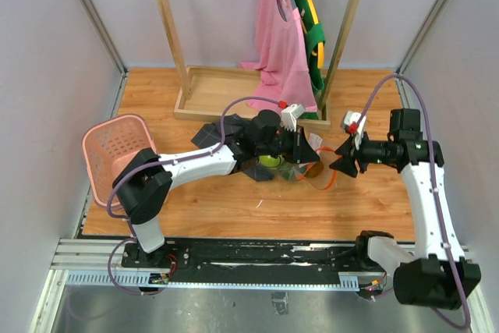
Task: Open the zip-top bag and remove the fake food
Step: Adjust the zipper food storage bag at the center of the board, then pick up the fake fruit from the zipper food storage bag.
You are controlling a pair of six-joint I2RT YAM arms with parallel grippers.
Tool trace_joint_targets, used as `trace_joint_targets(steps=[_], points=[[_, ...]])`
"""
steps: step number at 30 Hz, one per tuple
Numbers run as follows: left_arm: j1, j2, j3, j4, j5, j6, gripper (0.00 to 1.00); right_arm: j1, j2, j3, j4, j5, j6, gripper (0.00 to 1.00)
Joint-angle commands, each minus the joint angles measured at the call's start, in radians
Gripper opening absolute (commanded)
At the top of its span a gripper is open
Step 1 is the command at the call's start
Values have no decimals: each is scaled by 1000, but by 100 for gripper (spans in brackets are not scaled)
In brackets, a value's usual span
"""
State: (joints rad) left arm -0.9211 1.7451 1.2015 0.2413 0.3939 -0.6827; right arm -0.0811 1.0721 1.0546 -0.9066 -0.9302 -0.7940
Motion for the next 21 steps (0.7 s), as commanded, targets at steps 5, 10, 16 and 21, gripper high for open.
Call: trace_joint_targets(steps=[5, 10, 16, 21], points=[[10, -7, -108, 245, 42, -76, 0, -2, -151, -223, -17, -220, -472, 46], [10, 15, -207, 343, 73, -121, 0, 38, -118, -330, 321, -62, -329, 44], [10, 39, -296, 525, 87, -207, 0, 108, -49, -408, 364, -53, -543, 40], [8, 59, -338, 617, 81, -242, 0, 162, -56, -524, 647, 62, -498, 45]])
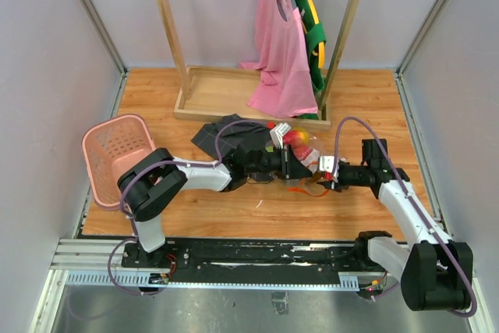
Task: Open the zip-top bag and remove the fake food
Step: Pick up the fake fruit from the zipper food storage bag.
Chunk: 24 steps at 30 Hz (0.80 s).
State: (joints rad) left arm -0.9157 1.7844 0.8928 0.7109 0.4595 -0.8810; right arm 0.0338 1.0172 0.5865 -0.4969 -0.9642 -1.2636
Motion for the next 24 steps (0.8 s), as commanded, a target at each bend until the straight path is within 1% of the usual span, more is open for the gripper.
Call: trace_joint_targets(steps=[1, 4, 6, 11, 13, 20, 24], points=[[3, 25, -37, 160, 15, -47, 0, 49, 17, -52, 254, 112, -25, 46], [3, 42, -59, 203, 16, -57, 0, 50, 88, -18, 249, 147, -22, 46], [3, 54, -73, 226, 10, -59, 0, 50, 125, -13, 249, 155, -35, 48], [2, 96, -96, 314, 19, -94, 0, 51, 165, -25, 249, 113, -98, 68], [0, 107, -102, 339, 21, -104, 0, 56, 184, -16, 230, 103, -120, 72], [0, 133, -120, 404, 9, -119, 0, 73, 281, 22, 213, 158, -141, 73], [1, 154, -118, 417, 7, -123, 0, 80, 323, 33, 230, 185, -140, 76]])
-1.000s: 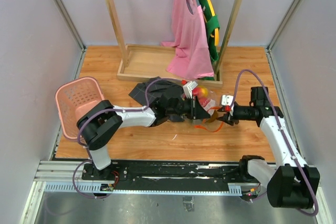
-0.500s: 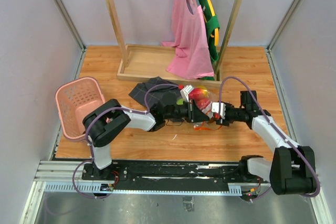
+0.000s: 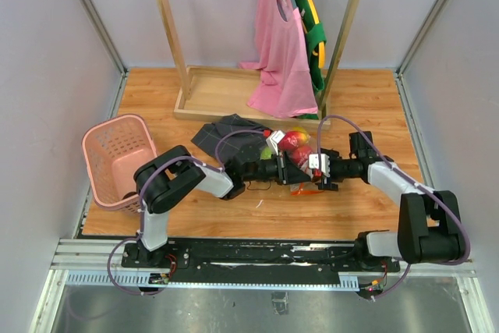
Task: Open the zip-top bag and remove the fake food
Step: Pick up the fake fruit from the zipper food storage bag.
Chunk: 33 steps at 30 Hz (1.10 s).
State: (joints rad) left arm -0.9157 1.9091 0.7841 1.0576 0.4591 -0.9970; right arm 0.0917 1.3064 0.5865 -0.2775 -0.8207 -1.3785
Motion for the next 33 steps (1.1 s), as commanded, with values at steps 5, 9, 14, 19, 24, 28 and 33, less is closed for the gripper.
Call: trace_joint_targets(steps=[5, 9, 14, 19, 24, 28, 33], points=[[0, 57, -5, 81, 10, -11, 0, 40, 90, 64, 11, 98, -22, 78], [0, 64, -11, 86, 6, -4, 0, 62, 122, 85, -11, 134, -36, 75], [0, 57, -24, 70, -7, 9, 0, 72, 137, 105, -76, 135, -88, 57], [1, 62, -42, 53, -28, 19, 0, 71, 96, 113, -124, 133, -82, 37], [4, 65, -53, 23, -66, 30, 0, 58, -17, 112, -138, 143, -15, 31], [8, 69, -61, 24, -85, 31, 0, 44, -77, 128, -212, 116, 9, 28], [14, 73, -70, 52, -85, 25, 0, 36, -124, 137, -318, 59, 2, 25]])
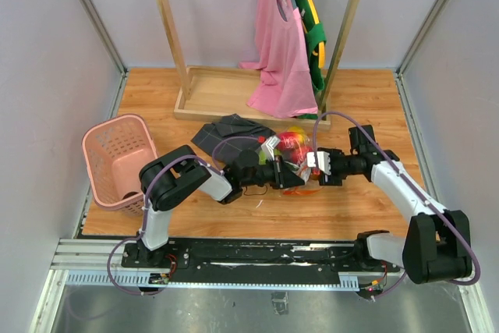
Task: Open the zip-top bag and remove the fake food
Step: Pick up the fake fruit from the zipper food storage bag.
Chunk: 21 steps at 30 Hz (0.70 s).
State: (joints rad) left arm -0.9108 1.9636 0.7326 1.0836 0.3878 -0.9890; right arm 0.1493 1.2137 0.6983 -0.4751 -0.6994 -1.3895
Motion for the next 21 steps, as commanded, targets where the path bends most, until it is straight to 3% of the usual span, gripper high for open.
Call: trace_joint_targets(steps=[1, 4, 7, 15, 21], points=[[9, 17, -19, 31, -12, 16, 0, -24, -38, 23, -137, -67, 10, 24], [9, 7, -25, 47, -10, 15, 1, -34, -47, 22, -180, -69, 11, 23], [9, -17, -37, 54, -22, 21, 10, -54, -53, 27, -210, -66, 35, 22], [9, -123, -86, 14, -86, 56, 49, -86, -82, 64, -301, -89, 116, 21], [9, -212, -117, -45, -133, 103, 56, -90, -89, 87, -365, -121, 142, 21]])
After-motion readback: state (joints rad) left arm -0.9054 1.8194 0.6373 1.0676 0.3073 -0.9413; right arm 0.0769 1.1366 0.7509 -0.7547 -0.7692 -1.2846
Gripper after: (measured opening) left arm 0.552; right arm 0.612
